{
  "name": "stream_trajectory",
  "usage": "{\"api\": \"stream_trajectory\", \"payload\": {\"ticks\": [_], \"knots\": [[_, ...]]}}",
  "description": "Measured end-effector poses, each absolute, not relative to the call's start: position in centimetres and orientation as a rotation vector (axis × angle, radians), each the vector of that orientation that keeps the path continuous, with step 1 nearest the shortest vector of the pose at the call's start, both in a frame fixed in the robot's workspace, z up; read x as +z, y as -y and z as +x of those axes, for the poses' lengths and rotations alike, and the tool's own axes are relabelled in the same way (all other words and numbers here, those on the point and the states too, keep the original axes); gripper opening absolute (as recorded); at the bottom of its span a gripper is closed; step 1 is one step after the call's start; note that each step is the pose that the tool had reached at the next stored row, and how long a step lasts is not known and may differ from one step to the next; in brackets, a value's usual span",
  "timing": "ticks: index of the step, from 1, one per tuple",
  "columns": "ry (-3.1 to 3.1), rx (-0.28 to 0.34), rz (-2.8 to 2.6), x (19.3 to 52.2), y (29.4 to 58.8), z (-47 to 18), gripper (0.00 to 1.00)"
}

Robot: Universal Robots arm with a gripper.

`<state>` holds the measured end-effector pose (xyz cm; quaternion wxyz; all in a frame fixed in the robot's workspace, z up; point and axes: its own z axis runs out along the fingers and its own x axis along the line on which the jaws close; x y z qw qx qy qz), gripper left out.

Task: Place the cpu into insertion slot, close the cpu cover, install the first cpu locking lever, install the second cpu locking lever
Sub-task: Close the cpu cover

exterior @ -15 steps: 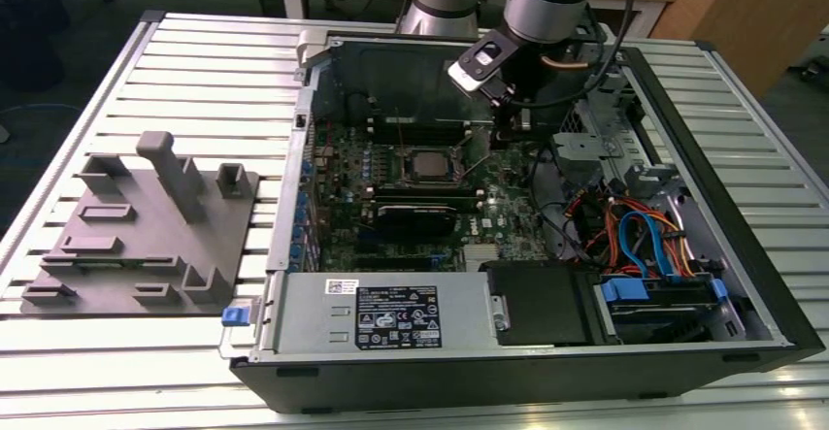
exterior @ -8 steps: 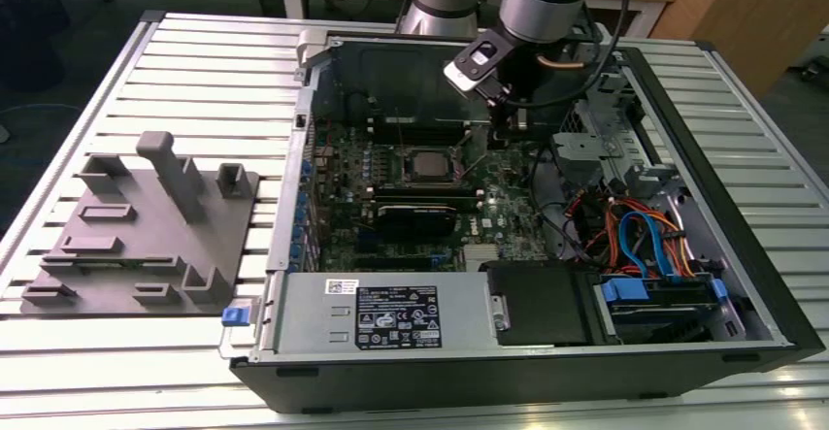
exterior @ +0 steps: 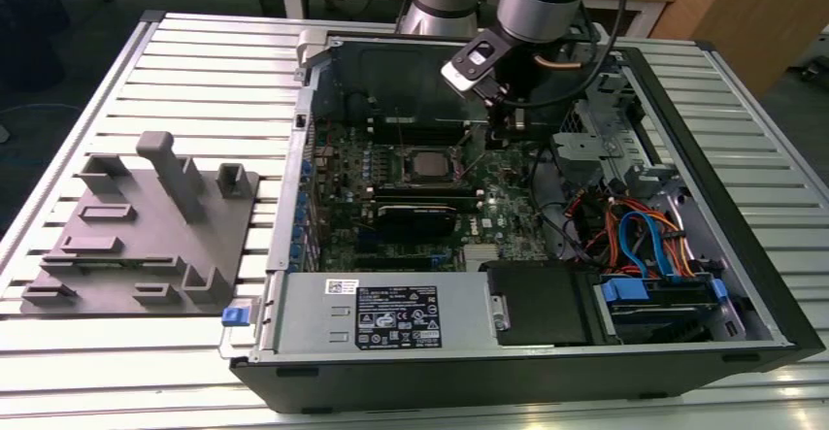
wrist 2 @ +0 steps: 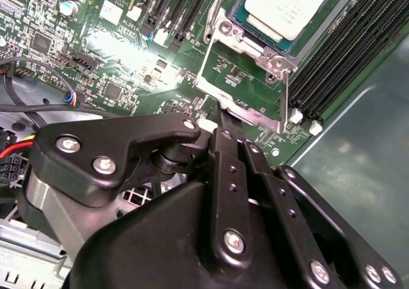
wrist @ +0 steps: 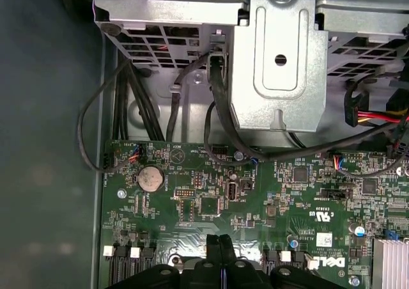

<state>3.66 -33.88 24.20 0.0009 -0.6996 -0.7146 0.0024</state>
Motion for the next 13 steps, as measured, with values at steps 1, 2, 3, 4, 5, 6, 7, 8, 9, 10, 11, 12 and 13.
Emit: {"api": "stream_trajectory", "payload": {"ticks": [1, 2, 3, 4, 5, 6, 7, 8, 9, 10, 11, 12, 13], "knots": [[2.244, 0.008, -2.197, 24.19, 33.88, 3.61, 0.10], [2.243, 0.008, -2.197, 24.20, 33.88, 3.60, 0.10], [2.243, 0.008, -2.197, 24.19, 33.88, 3.58, 0.10], [2.243, 0.008, -2.197, 24.20, 33.88, 3.55, 0.10], [2.243, 0.008, -2.197, 24.20, 33.88, 3.53, 0.10], [2.243, 0.008, -2.197, 24.20, 33.88, 3.51, 0.10], [2.244, 0.008, -2.197, 24.19, 33.88, 3.49, 0.10], [2.244, 0.008, -2.197, 24.20, 33.88, 3.47, 0.10], [2.244, 0.008, -2.197, 24.20, 33.88, 3.46, 0.10], [2.244, 0.008, -2.197, 24.20, 33.88, 3.44, 0.10], [2.243, 0.008, -2.197, 24.19, 33.88, 3.42, 0.10], [2.243, 0.008, -2.197, 24.19, 33.88, 3.40, 0.10], [2.243, 0.008, -2.197, 24.19, 33.88, 3.38, 0.10]]}}
